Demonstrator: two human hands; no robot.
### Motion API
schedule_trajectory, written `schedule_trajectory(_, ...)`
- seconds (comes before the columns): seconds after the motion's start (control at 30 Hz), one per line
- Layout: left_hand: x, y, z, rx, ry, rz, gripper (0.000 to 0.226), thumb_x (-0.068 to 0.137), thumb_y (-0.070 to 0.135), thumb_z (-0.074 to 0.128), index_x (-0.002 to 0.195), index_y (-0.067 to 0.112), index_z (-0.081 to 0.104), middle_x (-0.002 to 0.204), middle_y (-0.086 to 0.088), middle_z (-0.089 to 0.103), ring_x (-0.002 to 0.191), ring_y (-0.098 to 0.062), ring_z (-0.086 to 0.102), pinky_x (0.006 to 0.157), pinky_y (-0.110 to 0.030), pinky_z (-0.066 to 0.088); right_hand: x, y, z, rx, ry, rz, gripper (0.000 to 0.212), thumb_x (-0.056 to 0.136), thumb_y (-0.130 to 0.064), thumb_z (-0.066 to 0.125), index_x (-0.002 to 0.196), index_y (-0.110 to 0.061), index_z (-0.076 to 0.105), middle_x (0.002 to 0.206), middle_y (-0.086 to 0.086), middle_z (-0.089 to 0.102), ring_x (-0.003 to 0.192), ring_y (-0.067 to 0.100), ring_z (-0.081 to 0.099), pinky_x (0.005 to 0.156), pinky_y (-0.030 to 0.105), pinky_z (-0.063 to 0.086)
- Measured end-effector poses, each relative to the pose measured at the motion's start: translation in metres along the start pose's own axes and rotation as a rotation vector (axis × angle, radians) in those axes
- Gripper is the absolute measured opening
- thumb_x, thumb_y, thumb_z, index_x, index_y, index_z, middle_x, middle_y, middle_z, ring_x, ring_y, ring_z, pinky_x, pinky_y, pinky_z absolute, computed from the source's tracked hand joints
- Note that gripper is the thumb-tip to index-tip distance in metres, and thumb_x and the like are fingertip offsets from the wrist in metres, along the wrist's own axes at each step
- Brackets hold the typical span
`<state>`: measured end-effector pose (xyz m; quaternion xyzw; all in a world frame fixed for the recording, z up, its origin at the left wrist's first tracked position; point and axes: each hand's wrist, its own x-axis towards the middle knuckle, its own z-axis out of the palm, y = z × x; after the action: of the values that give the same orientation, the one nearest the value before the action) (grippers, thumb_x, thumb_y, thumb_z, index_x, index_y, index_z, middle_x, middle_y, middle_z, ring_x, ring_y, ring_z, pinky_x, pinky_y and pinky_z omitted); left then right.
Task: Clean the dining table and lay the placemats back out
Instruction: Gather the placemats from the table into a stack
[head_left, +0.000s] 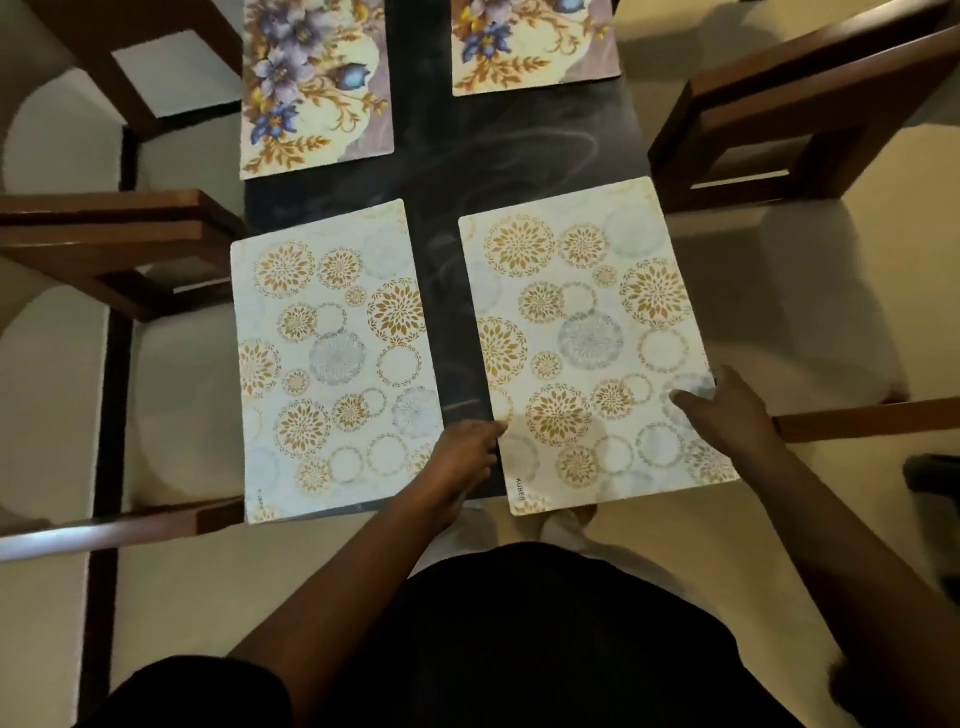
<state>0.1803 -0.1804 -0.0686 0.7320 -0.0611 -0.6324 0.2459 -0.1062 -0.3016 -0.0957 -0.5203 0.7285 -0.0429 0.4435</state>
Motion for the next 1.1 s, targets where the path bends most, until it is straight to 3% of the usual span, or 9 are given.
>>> schedule_trajectory(0.07, 0.002, -0.004, 0.008, -0.056, 0.020, 0.008, 0.018, 0.103, 0.031, 0.063, 0.099, 0.016, 0.070, 0.098, -0.014, 0.060, 0.088, -0.031, 0.053, 0.068, -0.029, 0.039, 0.005, 0.004, -0.006, 0.015, -0.044, -0.024, 0.052, 0.096, -0.034, 0.072, 0.142, -0.016, 0.055, 0.138, 0.007, 0.064, 0.124, 0.032, 0.061, 0.101, 0.044, 0.050)
schedule_trajectory(0.17, 0.005, -0.011, 0.015, -0.096, 0.035, 0.011, 0.027, 0.100, 0.035, 0.062, 0.113, 0.015, 0.074, 0.115, -0.018, 0.074, 0.103, -0.035, 0.062, 0.080, -0.038, 0.045, 0.007, 0.008, -0.016, 0.006, 0.033, -0.094, 0.040, 0.096, -0.034, 0.069, 0.133, -0.018, 0.063, 0.128, 0.006, 0.070, 0.115, 0.030, 0.066, 0.100, 0.050, 0.054)
schedule_trajectory(0.33, 0.008, -0.015, 0.018, -0.067, 0.104, 0.094, 0.014, 0.105, 0.014, 0.060, 0.105, 0.011, 0.073, 0.113, -0.012, 0.079, 0.111, -0.034, 0.074, 0.103, -0.053, 0.058, 0.005, 0.005, -0.035, 0.132, 0.084, -0.145, 0.026, 0.100, -0.016, 0.067, 0.125, -0.016, 0.073, 0.115, 0.003, 0.074, 0.107, 0.026, 0.071, 0.095, 0.055, 0.058)
schedule_trajectory(0.5, 0.005, -0.020, 0.008, -0.026, 0.135, 0.245, 0.016, 0.100, 0.006, 0.067, 0.110, 0.015, 0.075, 0.115, -0.003, 0.079, 0.103, -0.019, 0.077, 0.092, -0.045, 0.064, -0.011, -0.011, -0.040, 0.264, 0.046, -0.172, 0.023, 0.099, -0.008, 0.069, 0.116, -0.021, 0.075, 0.106, -0.002, 0.075, 0.101, 0.025, 0.073, 0.092, 0.053, 0.060)
schedule_trajectory(0.63, -0.002, -0.021, -0.036, -0.102, 0.230, 0.332, 0.020, 0.095, -0.003, 0.069, 0.104, 0.014, 0.076, 0.104, -0.007, 0.080, 0.096, -0.024, 0.079, 0.086, -0.047, 0.066, -0.019, -0.033, -0.022, 0.385, 0.001, -0.198, 0.025, 0.098, -0.008, 0.070, 0.113, -0.027, 0.075, 0.107, -0.003, 0.077, 0.096, 0.016, 0.076, 0.091, 0.049, 0.061)
schedule_trajectory(0.8, -0.013, -0.030, -0.125, -0.214, 0.384, 0.372, 0.023, 0.093, -0.009, 0.068, 0.106, 0.008, 0.074, 0.099, -0.012, 0.077, 0.088, -0.024, 0.075, 0.068, -0.029, 0.064, -0.027, -0.080, 0.033, 0.465, -0.121, -0.198, 0.029, 0.097, -0.003, 0.069, 0.125, -0.011, 0.072, 0.115, 0.008, 0.077, 0.106, 0.028, 0.074, 0.095, 0.055, 0.059)
schedule_trajectory(1.1, 0.000, -0.063, -0.257, -0.250, 0.600, 0.319, 0.026, 0.092, -0.009, 0.070, 0.116, 0.001, 0.075, 0.106, -0.019, 0.076, 0.092, -0.033, 0.075, 0.087, -0.046, 0.063, -0.049, -0.146, 0.167, 0.339, -0.275, -0.201, 0.030, 0.093, -0.005, 0.075, 0.122, -0.010, 0.071, 0.112, 0.007, 0.075, 0.104, 0.025, 0.073, 0.094, 0.053, 0.061)
